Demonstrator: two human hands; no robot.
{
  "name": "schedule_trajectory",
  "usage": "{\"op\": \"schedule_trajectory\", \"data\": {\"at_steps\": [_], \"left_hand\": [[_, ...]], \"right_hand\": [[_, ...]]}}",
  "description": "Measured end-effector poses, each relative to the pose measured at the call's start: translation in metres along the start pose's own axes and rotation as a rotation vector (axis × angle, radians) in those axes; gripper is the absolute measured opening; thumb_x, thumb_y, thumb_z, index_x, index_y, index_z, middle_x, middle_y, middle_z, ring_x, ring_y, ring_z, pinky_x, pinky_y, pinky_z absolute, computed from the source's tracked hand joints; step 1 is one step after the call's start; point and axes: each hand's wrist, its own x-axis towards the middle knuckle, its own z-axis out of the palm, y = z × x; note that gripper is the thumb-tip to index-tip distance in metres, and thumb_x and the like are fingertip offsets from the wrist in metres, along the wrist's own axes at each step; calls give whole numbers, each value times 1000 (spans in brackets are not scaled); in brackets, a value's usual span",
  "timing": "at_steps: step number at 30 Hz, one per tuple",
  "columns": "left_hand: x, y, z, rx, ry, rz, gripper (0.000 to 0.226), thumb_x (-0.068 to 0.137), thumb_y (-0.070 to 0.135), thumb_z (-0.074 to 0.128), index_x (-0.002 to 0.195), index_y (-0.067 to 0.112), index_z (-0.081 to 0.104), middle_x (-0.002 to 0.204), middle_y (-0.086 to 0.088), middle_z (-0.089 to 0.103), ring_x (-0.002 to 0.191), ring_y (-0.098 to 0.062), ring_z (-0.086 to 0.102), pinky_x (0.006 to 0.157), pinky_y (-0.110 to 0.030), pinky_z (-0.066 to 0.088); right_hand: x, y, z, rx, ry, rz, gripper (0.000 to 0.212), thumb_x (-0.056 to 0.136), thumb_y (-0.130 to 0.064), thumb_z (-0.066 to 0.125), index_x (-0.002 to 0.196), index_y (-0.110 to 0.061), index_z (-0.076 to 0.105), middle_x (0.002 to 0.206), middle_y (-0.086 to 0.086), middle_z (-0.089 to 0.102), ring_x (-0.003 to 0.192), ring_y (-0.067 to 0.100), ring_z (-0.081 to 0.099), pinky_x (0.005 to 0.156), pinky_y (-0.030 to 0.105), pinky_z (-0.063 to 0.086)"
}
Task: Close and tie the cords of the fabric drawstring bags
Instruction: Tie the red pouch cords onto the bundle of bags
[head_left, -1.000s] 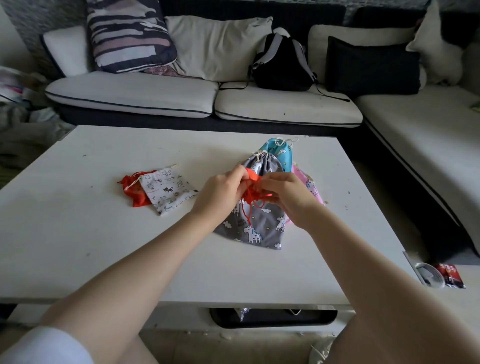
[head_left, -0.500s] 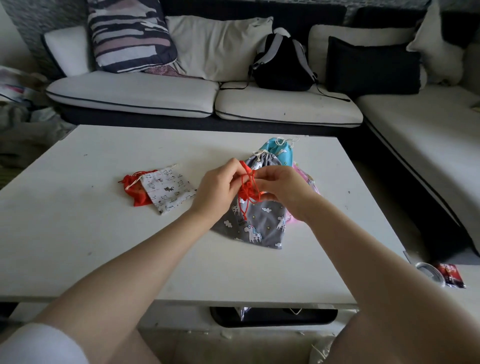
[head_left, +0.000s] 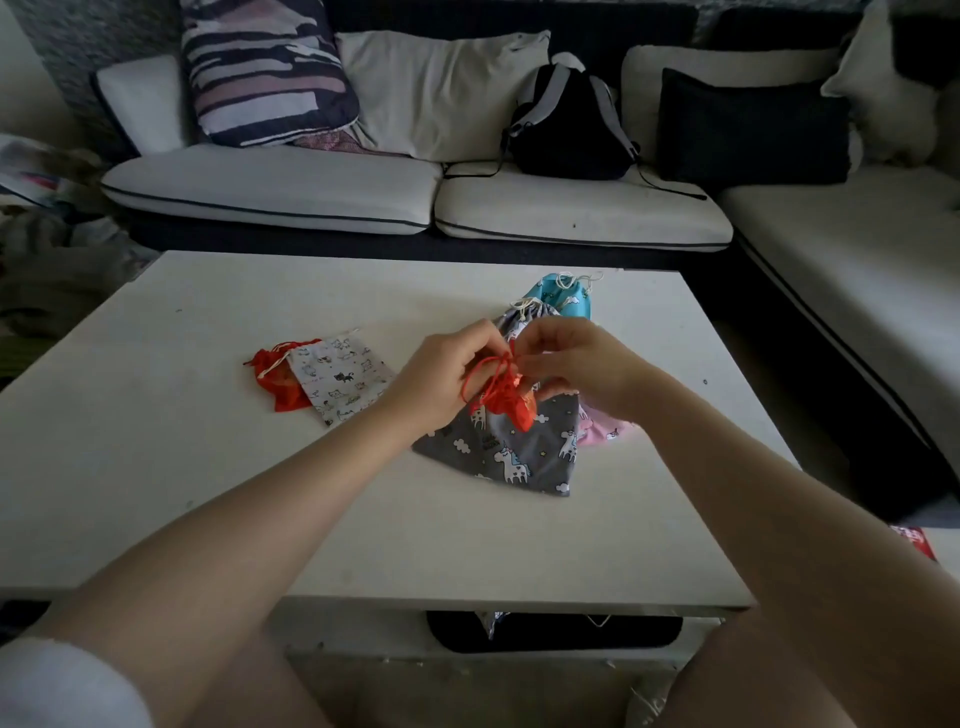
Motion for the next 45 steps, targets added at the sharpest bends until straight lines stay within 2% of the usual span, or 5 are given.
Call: {"op": "schedule_trajectory", "data": {"at_steps": [6,21,29,34,45], "left_hand": [[-2,-8,0,19,-55,-79,7,88,0,54,92,2,59,69,16,55,60,9,53,59,-4,37],[-1,-21,-6,-1,29,-120,9,89,4,53,85,9,59,71,13,56,64,-5,50,62,-17,38],[-6,-29,-6,-102,94,-202,12,89,5,51,84,13,58,80,-2,63,77,-19,59,73,-30,47],[-7,-33,-3,-100,88,-286,20,89,1,51,85,19,56,84,-6,66,82,-28,63,77,-44,52],[-10,-33,-6,-71,170,-415,10,91,13,53,81,17,53,70,-2,59,63,-13,53,62,-17,40]], "right_hand": [[6,3,14,-772,314,-454,3,73,1,61,76,-1,60,65,-4,56,56,10,48,52,11,34],[33,15,28,811,-30,242,30,88,-1,27,65,-16,40,47,-5,34,31,4,24,34,14,11],[29,6,12,-691,-24,-174,23,95,-12,46,112,-7,61,87,-5,60,74,8,51,64,10,34],[28,9,14,-1166,149,-240,30,96,-26,43,104,-6,64,105,9,59,92,25,58,72,39,50],[21,10,23,920,229,171,45,98,-18,37,56,-14,56,63,-3,63,40,6,42,38,13,28]]}}
